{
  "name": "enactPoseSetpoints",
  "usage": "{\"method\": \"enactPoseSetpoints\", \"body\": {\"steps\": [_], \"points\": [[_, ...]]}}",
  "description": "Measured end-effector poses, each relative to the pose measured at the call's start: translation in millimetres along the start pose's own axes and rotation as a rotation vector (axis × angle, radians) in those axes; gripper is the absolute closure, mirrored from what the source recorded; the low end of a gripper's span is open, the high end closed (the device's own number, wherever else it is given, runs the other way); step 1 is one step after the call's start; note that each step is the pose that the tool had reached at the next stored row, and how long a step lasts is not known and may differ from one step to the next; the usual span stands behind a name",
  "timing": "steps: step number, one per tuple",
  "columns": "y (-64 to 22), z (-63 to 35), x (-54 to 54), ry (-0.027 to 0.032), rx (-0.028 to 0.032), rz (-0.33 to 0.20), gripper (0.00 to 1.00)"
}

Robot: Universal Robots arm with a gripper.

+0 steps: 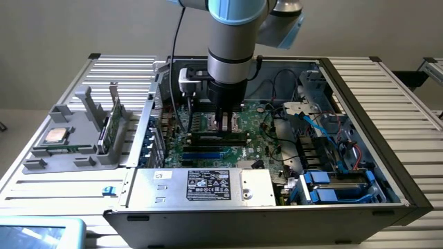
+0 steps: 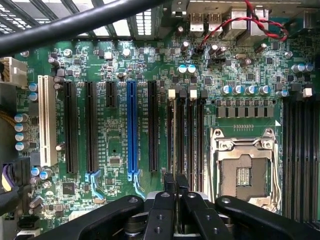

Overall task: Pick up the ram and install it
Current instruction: 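Insert the ram into the slot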

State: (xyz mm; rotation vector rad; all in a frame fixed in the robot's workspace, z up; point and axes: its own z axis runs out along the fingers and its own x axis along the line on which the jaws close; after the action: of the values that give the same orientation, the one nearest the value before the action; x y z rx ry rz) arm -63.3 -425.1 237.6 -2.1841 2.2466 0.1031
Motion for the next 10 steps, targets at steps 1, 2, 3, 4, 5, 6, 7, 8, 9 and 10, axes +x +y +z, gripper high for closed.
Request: {"method": "enactPoseSetpoints", "body": {"steps": [1,2,3,4,5,6,7,8,9,10], "points": [[0.0,0.3,0.0,0.0000,0.0000,0.000,0.89],[0.0,0.6,0.0,0.0000,0.0000,0.000,0.89],[-0.1,0.9,0.0,0.0001,0.0000,0.000,0.89],[0.0,1.1,0.1,0.0002,0.0000,0.000,0.89],[0.0,1.2,0.1,0.0001,-0.0001,-0.001,0.89],[0.0,1.2,0.1,0.0001,-0.0001,-0.001,0.89],[0.0,1.3,0.1,0.0001,0.0000,-0.001,0.89],[0.0,1.3,0.0,0.0000,0.0000,-0.001,0.89],[-0.1,1.3,0.0,0.0000,0.0000,-0.002,0.89],[-0.1,1.3,0.1,0.0001,-0.0001,-0.003,0.89]]}}
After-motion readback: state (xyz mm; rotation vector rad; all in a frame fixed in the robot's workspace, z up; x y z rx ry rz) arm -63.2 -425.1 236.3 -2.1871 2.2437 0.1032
